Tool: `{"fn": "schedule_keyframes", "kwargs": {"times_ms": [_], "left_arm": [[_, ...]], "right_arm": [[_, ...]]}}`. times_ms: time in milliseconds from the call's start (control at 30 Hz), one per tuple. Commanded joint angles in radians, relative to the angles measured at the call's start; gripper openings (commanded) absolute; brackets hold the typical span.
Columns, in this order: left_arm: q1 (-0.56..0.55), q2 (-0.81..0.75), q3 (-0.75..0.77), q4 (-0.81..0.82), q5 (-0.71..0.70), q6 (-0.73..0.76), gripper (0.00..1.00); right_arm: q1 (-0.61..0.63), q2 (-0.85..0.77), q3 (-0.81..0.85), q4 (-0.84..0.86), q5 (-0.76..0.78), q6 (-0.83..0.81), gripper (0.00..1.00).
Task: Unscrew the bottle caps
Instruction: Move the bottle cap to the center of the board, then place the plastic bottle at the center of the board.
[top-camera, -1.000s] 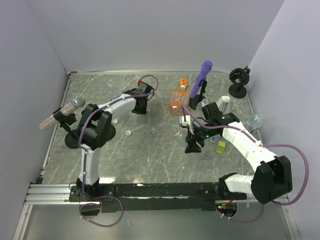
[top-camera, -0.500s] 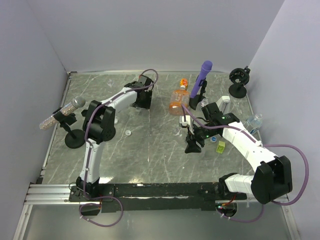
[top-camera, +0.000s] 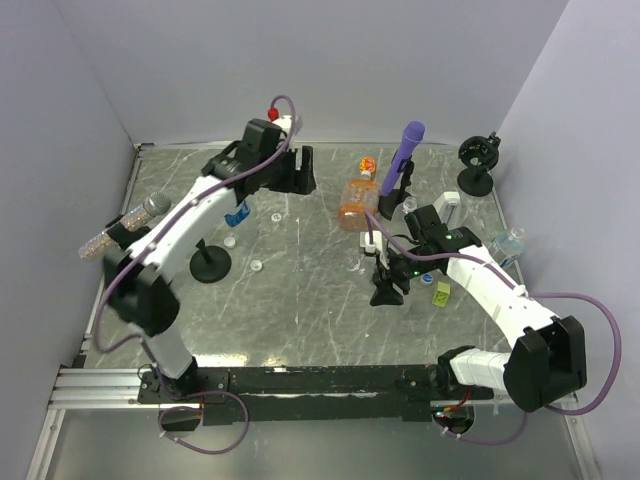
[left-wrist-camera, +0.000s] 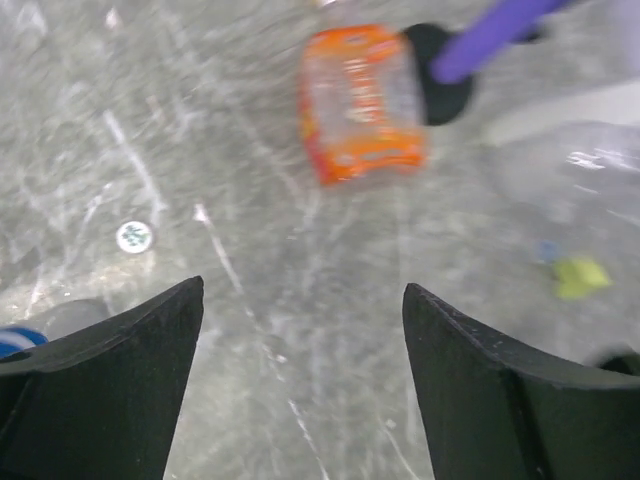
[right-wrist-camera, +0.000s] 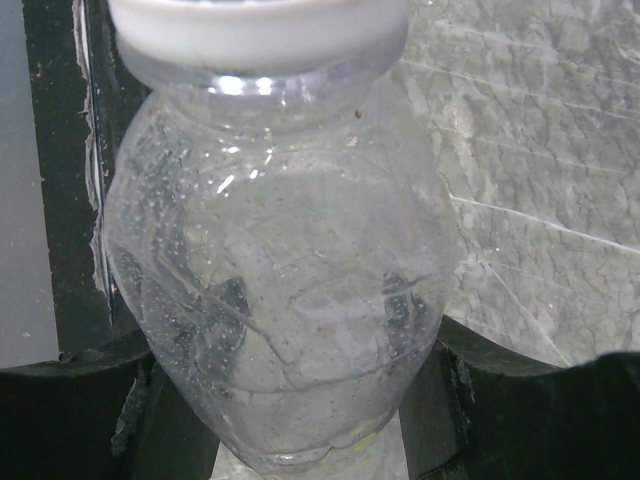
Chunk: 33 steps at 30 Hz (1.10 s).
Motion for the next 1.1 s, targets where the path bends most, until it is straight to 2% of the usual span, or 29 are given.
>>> {"fn": "schedule_keyframes", "kwargs": {"times_ms": [0,167,200,300,367,433,500,633,733,1067], "left_arm": [[-0.029,-0.173,-0.113,0.071,0.090,-0.022,0.87],[-0.030,-0.398,-0.343,0.244,0.164,-0.074,0.99],[-0.029,-0.440,-0.388,0.298,0.206,-0.082,0.97],[-0.030,-0.575,-0.561,0.503,0.364,-0.128,0.97],[-0.030,-0.651,-0.677,0.705,0.535,-0.133,0.97],[-0.044,-0.679,-0.766,0.850,0.661,-0.152,0.97],[-0.077,-0.681,-0.810,0.939,0.717,-0.154,0.97],[-0.192,-0.623,-0.808,0.941,0.728,-0.081,0.99],[-0.252,-0.581,-0.807,0.952,0.714,-0.021,0.97],[-0.283,-0.465,-0.793,0.930,0.654,0.068,0.88]], "right_arm": [[-0.012,-0.030,0.000,-0.001,-0.022,-0.022,0.14],[-0.015,-0.032,0.006,-0.012,-0.053,-0.027,0.14],[-0.015,-0.030,0.008,-0.016,-0.057,-0.027,0.14],[-0.015,-0.035,0.009,-0.021,-0.082,-0.029,0.14],[-0.015,-0.032,0.012,-0.029,-0.099,-0.033,0.14],[-0.014,-0.030,0.015,-0.035,-0.115,-0.036,0.14],[-0.011,-0.030,0.017,-0.039,-0.128,-0.041,0.14],[-0.001,-0.029,0.019,-0.044,-0.138,-0.044,0.14],[-0.001,-0.033,0.020,-0.052,-0.151,-0.050,0.14],[-0.001,-0.041,0.022,-0.062,-0.165,-0.061,0.14]]}}
